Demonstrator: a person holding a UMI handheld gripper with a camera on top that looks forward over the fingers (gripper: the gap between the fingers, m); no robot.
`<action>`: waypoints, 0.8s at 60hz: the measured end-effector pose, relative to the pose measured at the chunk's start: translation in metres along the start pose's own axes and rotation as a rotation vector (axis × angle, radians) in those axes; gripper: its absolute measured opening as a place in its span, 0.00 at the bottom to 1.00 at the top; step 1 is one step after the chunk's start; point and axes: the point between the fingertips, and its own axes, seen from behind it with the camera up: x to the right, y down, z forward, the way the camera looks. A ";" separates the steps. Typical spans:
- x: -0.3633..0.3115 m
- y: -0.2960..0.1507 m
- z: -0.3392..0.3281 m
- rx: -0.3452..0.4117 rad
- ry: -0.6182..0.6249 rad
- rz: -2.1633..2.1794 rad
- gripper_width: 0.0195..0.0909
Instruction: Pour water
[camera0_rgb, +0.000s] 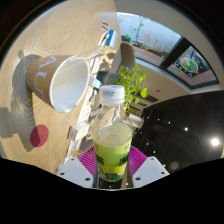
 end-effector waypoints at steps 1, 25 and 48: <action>-0.001 -0.003 0.000 0.006 0.000 -0.032 0.27; -0.016 -0.010 -0.001 0.054 -0.051 -0.041 0.27; 0.027 0.041 -0.024 0.081 -0.163 1.018 0.27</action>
